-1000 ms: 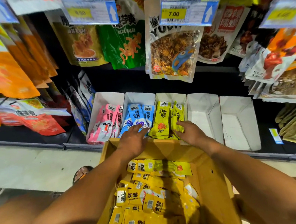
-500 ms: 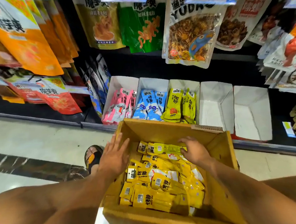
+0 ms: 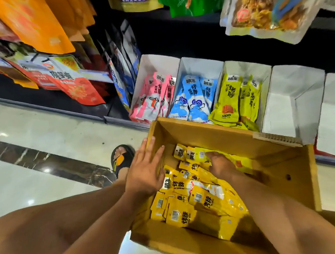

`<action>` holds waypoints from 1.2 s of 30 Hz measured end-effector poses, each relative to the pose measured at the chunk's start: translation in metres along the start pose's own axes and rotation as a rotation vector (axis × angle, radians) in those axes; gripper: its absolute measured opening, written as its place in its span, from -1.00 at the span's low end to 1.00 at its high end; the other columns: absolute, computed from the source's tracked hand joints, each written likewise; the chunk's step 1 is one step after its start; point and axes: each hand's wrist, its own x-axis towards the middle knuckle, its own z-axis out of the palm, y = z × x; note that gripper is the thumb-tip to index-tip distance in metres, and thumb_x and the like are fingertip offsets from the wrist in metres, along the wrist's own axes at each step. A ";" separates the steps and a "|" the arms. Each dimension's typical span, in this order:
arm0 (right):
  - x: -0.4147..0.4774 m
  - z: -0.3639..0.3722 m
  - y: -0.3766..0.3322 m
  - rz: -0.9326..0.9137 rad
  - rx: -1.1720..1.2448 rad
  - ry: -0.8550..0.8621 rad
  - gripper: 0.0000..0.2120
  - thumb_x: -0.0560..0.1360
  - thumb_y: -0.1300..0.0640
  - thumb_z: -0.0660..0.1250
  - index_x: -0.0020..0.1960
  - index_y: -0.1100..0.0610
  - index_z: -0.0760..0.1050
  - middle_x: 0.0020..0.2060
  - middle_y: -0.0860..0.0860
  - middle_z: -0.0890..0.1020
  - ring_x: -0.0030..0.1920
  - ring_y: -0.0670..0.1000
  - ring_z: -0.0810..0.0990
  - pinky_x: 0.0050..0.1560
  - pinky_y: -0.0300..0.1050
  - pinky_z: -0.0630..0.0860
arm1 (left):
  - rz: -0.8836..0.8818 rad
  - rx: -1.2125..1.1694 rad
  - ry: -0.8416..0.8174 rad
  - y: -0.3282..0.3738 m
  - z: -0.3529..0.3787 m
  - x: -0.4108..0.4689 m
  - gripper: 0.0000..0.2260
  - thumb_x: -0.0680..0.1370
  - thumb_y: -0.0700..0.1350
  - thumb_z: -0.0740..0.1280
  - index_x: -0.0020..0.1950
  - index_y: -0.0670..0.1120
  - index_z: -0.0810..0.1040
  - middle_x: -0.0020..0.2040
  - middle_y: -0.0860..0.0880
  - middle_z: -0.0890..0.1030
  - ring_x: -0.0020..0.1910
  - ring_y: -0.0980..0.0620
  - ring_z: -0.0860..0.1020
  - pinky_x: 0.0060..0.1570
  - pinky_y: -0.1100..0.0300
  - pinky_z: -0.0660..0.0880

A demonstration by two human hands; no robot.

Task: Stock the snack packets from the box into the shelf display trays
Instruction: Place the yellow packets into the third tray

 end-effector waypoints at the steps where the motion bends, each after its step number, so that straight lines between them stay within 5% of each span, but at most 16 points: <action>1: 0.006 0.000 0.000 0.013 -0.011 0.001 -0.39 0.53 0.16 0.30 0.55 0.00 0.25 0.51 0.04 0.34 0.48 0.13 0.34 0.43 -0.02 0.36 | -0.001 -0.007 -0.002 0.000 0.001 0.000 -0.33 0.62 0.23 0.14 0.68 0.07 0.05 0.68 -0.10 -0.26 0.65 -0.12 -0.28 0.60 -0.10 -0.08; 8: 0.012 0.011 -0.002 0.064 -0.311 0.125 -0.67 0.56 0.03 0.31 0.32 -0.06 0.46 0.23 -0.03 0.61 0.27 0.07 0.57 0.17 -0.03 0.52 | -0.018 0.034 -0.045 -0.001 0.001 0.000 -0.31 0.59 0.20 0.15 0.68 0.09 0.01 0.67 -0.10 -0.27 0.65 -0.13 -0.27 0.62 -0.11 -0.02; 16: -0.014 -0.019 -0.002 -0.009 -0.366 0.153 -0.55 0.55 0.24 0.23 0.35 -0.15 0.44 0.08 0.02 0.69 0.09 0.12 0.68 -0.01 -0.03 0.57 | -0.017 0.053 -0.053 -0.001 0.002 0.000 -0.29 0.60 0.24 0.14 0.69 0.09 -0.02 0.65 -0.11 -0.34 0.64 -0.13 -0.32 0.60 -0.11 -0.10; 19: -0.033 -0.039 -0.003 -0.061 -0.251 0.176 -0.64 0.59 0.18 0.19 0.30 -0.16 0.45 -0.01 0.08 0.69 0.00 0.17 0.68 -0.02 0.02 0.58 | -0.005 0.016 -0.054 0.000 -0.003 -0.001 -0.31 0.60 0.23 0.13 0.69 0.08 -0.01 0.66 -0.09 -0.33 0.63 -0.14 -0.34 0.59 -0.11 -0.11; 23: -0.068 -0.070 -0.006 -0.163 0.053 0.178 -0.73 0.65 0.01 0.21 0.31 -0.12 0.53 0.09 -0.01 0.67 0.06 0.08 0.63 0.09 -0.06 0.51 | -0.002 -0.012 -0.133 0.003 -0.019 -0.004 -0.28 0.62 0.24 0.15 0.68 0.11 -0.09 0.63 -0.07 -0.41 0.60 -0.12 -0.42 0.60 -0.12 -0.19; 26: -0.088 -0.095 -0.007 -0.262 0.294 0.207 -0.82 0.63 -0.06 0.26 0.06 -0.03 0.60 -0.16 -0.14 0.62 -0.16 -0.06 0.53 -0.06 -0.10 0.45 | -0.015 -0.021 -0.162 0.009 -0.037 -0.003 -0.30 0.62 0.25 0.16 0.68 0.09 -0.03 0.64 -0.11 -0.36 0.60 -0.14 -0.41 0.53 -0.08 -0.31; 29: -0.103 -0.126 -0.010 -0.296 0.517 0.269 -0.72 0.59 -0.09 0.31 -0.05 0.14 0.55 -0.24 0.12 0.60 -0.24 0.10 0.55 -0.11 0.14 0.54 | 0.003 -0.114 -0.123 0.025 -0.068 0.011 -0.39 0.61 0.31 0.11 0.62 0.11 0.22 0.69 -0.08 -0.13 0.64 -0.14 -0.27 0.52 -0.09 -0.28; 32: -0.126 -0.168 -0.022 -0.270 0.713 0.265 -0.64 0.61 0.08 0.34 0.14 0.40 0.45 0.03 0.43 0.55 -0.08 0.24 0.63 -0.11 0.27 0.61 | -0.029 -0.437 -0.192 0.049 -0.111 0.029 -0.28 0.54 0.47 0.02 0.59 0.11 0.30 0.65 -0.02 0.19 0.65 -0.13 0.04 0.58 -0.13 0.02; 36: -0.164 -0.212 -0.036 -0.296 0.928 0.225 -0.56 0.58 0.00 0.36 0.24 0.35 0.44 0.18 0.31 0.58 0.21 0.24 0.61 0.06 0.23 0.64 | 0.007 -0.968 -0.337 0.085 -0.174 0.035 -0.49 0.60 0.25 0.32 0.50 0.09 0.41 0.41 0.12 0.50 0.38 0.08 0.48 0.33 0.15 0.41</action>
